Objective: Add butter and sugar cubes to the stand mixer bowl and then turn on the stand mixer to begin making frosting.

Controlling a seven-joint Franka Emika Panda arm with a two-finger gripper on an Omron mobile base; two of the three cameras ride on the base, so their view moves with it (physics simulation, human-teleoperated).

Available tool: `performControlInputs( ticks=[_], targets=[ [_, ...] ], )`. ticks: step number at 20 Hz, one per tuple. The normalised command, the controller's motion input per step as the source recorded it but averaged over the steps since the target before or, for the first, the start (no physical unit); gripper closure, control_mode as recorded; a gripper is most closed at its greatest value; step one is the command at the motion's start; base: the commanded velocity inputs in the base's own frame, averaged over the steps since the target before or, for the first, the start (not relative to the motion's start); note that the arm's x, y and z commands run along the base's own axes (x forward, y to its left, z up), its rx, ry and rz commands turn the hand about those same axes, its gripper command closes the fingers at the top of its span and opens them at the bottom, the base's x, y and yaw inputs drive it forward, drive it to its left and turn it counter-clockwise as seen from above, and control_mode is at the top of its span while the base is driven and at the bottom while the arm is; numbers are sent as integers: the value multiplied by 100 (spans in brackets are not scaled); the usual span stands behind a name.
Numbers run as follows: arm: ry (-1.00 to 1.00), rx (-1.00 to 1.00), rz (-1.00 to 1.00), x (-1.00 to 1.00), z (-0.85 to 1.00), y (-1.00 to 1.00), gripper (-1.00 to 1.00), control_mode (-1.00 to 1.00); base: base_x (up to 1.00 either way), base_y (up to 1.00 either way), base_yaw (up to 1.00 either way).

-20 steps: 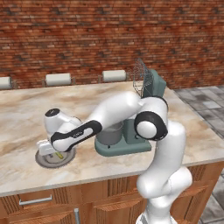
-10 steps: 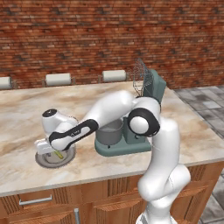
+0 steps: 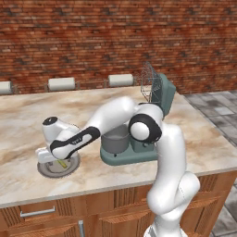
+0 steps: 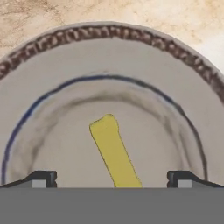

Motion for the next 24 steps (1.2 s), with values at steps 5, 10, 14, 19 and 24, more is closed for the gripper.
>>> performControlInputs(
  ticks=[5,10,14,19,24],
  targets=[
    [0,-4,-6,3,-21,0,-100,-100,0,0,0],
    [1,-3,-5,6,-27,0,-100,-100,0,0,0],
    [4,-5,-5,2,-34,0,100,-100,0,0,0],
    [8,-4,-5,0,-38,0,100,-100,0,0,0],
    [7,-2,-4,0,-33,-1,100,-100,0,0,0]
  ],
)
